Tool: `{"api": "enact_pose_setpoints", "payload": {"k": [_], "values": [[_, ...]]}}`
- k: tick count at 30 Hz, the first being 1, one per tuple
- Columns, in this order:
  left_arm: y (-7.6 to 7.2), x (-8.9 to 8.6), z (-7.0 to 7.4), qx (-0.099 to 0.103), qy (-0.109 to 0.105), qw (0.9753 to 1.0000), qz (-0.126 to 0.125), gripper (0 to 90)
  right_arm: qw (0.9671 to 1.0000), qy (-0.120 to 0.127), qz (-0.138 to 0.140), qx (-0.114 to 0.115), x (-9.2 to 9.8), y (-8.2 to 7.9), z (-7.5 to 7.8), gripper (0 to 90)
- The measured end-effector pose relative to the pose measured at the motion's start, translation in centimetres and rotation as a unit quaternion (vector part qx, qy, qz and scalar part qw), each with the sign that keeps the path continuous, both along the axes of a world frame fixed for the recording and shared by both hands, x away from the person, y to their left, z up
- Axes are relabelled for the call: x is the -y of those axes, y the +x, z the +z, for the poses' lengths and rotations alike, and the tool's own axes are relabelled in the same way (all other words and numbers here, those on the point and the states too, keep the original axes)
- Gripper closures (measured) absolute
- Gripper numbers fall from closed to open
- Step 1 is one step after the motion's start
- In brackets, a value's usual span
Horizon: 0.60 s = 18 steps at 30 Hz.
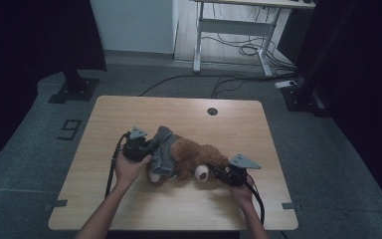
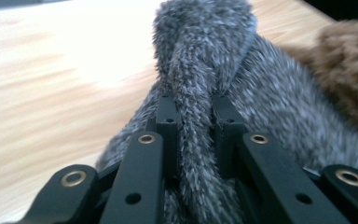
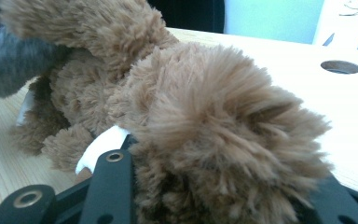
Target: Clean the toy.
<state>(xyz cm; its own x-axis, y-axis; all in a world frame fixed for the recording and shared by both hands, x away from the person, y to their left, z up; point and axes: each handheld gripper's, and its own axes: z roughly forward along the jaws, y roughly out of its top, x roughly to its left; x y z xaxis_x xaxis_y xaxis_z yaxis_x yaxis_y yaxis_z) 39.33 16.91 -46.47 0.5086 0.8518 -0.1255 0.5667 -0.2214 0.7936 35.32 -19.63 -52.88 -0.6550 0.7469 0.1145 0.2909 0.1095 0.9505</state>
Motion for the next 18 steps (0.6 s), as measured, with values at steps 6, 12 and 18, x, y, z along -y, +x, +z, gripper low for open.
{"api": "enact_pose_setpoints", "payload": {"k": [6,12,18], "values": [[-0.1,-3.4,-1.1,-0.027,-0.009,0.9989,0.037,76.4,1.0,0.002,0.0,0.001,0.0,0.0,0.0,55.0],[-1.1,-4.0,0.8,-0.016,-0.026,0.9991,0.029,76.4,1.0,0.008,-0.003,-0.004,0.1,0.1,0.0,54.9],[-2.6,-1.1,4.6,0.023,-0.069,0.9969,-0.031,76.5,0.9999,0.013,-0.005,-0.008,0.1,0.2,-0.1,54.8]]}}
